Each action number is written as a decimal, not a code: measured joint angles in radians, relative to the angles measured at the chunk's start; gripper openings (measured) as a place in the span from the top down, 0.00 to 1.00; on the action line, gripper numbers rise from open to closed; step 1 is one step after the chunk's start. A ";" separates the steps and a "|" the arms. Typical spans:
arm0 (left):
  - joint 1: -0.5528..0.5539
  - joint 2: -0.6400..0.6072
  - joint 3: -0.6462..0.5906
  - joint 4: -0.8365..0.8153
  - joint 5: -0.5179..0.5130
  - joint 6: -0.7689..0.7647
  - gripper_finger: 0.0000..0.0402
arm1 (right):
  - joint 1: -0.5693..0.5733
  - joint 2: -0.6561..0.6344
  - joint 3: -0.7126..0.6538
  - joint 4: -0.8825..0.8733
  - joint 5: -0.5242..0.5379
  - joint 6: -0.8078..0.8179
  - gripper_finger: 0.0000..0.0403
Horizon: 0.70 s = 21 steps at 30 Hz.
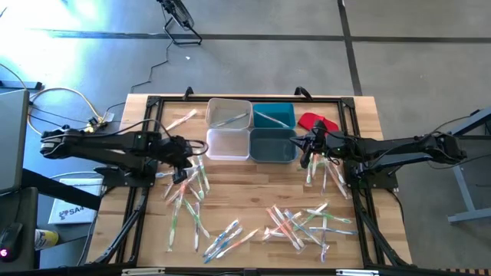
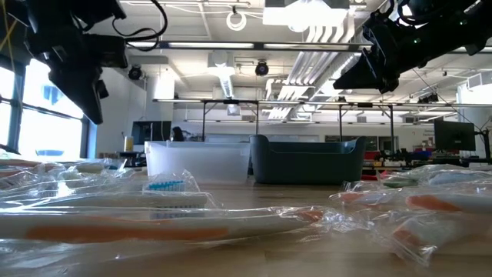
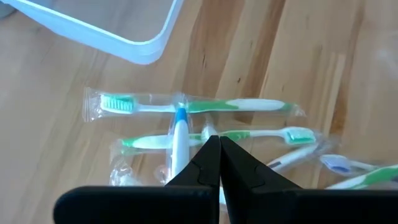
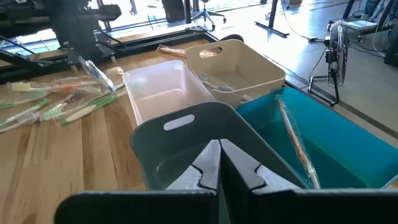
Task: Pick & Place Toothbrushes
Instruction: Put the blue toothbrush into the white bin
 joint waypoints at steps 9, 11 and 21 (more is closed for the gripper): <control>0.000 0.125 0.033 0.002 0.003 -0.174 1.00 | 0.000 0.000 0.000 0.000 0.000 0.000 0.99; 0.000 0.148 0.033 -0.003 0.011 -0.181 0.98 | 0.000 0.000 0.000 0.000 0.000 0.000 0.99; 0.000 0.227 0.033 -0.045 0.002 -0.076 0.73 | 0.000 0.000 0.000 0.000 0.000 0.000 0.99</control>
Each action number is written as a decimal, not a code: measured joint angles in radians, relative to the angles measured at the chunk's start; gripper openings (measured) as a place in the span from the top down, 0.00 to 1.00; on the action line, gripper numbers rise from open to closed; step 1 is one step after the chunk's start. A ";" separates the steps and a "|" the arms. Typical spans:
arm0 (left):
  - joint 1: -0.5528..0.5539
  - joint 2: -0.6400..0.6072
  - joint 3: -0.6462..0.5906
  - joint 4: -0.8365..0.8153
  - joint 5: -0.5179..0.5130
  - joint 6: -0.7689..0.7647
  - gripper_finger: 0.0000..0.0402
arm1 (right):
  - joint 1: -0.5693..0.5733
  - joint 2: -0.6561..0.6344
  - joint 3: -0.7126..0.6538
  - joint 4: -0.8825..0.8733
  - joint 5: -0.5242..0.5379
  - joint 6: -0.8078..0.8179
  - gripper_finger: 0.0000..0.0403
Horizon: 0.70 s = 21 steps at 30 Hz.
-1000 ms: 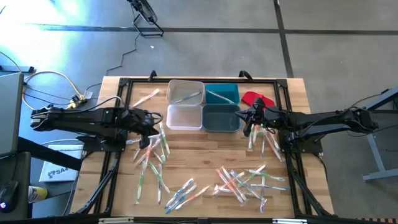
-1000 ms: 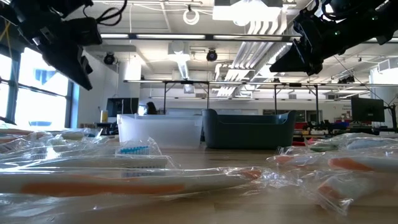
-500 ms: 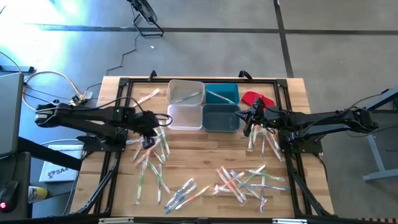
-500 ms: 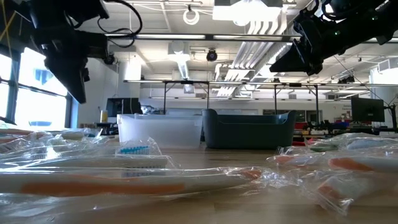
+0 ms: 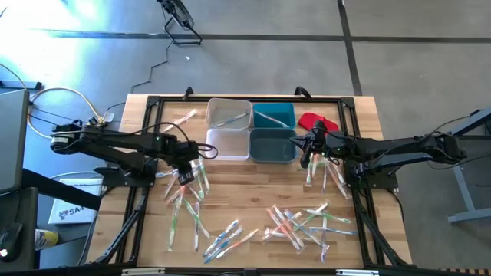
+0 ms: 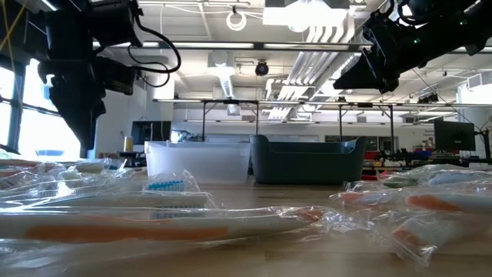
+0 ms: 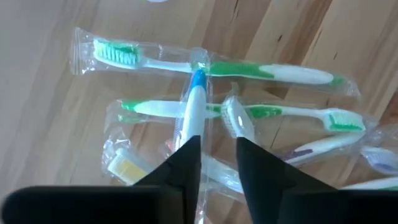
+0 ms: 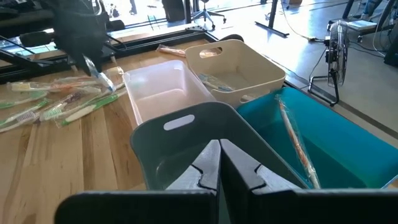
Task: Pick & Place Toothbrushes
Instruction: Put the blue toothbrush into the white bin
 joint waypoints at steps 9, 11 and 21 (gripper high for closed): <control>0.000 0.010 -0.001 0.007 -0.003 -0.010 0.70 | 0.000 0.000 0.000 0.000 0.000 0.000 0.99; 0.000 0.010 -0.001 0.008 -0.003 -0.044 0.70 | 0.000 0.000 0.000 0.000 0.000 0.000 0.99; 0.000 0.010 -0.001 0.027 -0.029 -0.069 0.70 | 0.000 0.000 0.000 0.000 0.000 0.000 0.99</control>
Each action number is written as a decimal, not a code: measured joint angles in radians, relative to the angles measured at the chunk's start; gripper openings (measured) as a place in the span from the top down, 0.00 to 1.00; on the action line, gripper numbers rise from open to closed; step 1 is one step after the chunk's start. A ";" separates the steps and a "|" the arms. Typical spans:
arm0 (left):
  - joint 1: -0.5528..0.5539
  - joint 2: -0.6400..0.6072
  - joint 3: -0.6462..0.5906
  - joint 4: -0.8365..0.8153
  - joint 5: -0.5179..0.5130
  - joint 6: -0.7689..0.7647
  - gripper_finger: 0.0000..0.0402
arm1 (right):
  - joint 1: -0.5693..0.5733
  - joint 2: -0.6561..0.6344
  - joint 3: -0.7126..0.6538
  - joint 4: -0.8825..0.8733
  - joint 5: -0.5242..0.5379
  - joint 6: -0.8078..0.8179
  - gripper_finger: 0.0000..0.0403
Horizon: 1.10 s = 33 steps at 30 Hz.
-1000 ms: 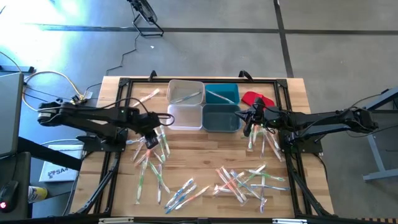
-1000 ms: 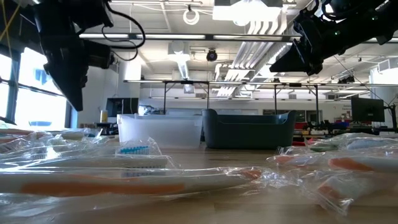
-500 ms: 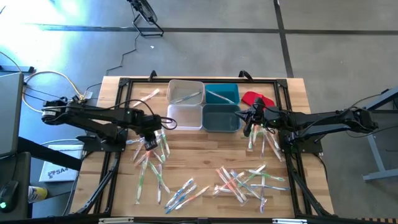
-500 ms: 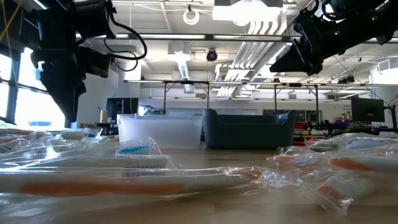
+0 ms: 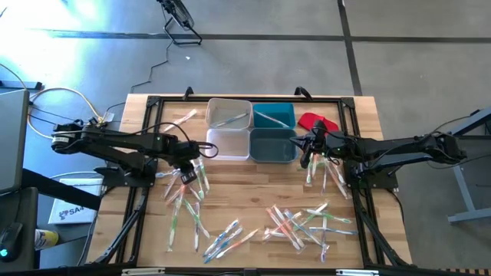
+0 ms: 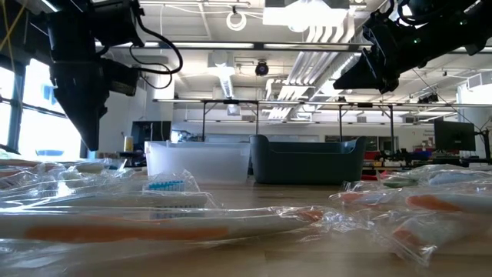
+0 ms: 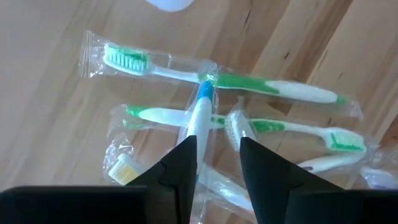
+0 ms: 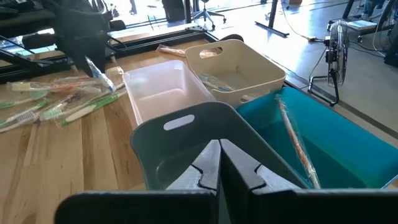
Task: Pick & Place Toothbrushes
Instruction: Put the blue toothbrush into the white bin
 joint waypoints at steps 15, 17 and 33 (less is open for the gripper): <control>0.000 0.001 0.000 0.014 0.000 0.093 0.59 | 0.000 0.000 0.000 0.000 0.000 0.000 0.99; 0.000 0.010 0.000 0.013 0.000 0.112 0.54 | 0.000 0.000 0.000 0.000 0.000 0.000 0.99; 0.000 0.201 -0.002 0.003 -0.025 0.150 0.48 | 0.000 0.000 0.000 -0.001 -0.003 0.000 0.99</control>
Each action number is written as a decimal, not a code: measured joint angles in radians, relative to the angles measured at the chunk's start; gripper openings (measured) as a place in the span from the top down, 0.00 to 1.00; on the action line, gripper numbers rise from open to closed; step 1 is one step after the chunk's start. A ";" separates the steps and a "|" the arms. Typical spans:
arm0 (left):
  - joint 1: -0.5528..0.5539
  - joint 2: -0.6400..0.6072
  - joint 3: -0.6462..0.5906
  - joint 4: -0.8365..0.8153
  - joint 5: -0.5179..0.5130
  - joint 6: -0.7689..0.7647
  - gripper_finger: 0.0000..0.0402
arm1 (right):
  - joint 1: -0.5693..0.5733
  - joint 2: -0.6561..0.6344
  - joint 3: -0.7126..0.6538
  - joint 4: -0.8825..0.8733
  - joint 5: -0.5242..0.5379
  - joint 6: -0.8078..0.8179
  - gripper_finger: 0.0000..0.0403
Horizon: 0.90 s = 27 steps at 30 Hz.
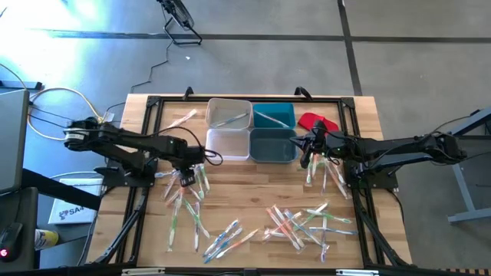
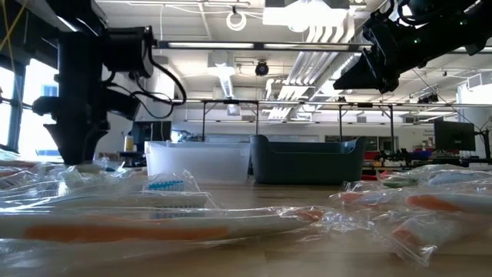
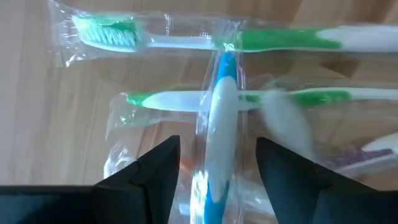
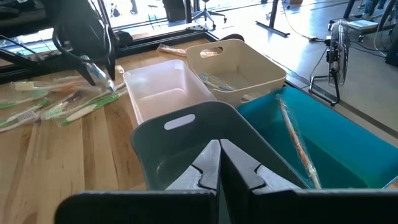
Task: Pick & Place Toothbrushes
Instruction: Put the blue toothbrush into the white bin
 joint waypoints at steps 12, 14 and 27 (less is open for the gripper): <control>0.000 0.028 0.000 0.005 -0.001 -0.007 0.48 | 0.000 0.000 0.000 0.000 0.000 0.000 0.99; 0.000 0.028 0.000 0.014 -0.001 -0.007 0.49 | 0.000 0.000 0.000 0.000 0.000 0.000 0.99; 0.000 0.028 0.000 0.056 0.005 -0.007 0.77 | 0.000 0.000 0.000 0.001 0.000 0.000 0.99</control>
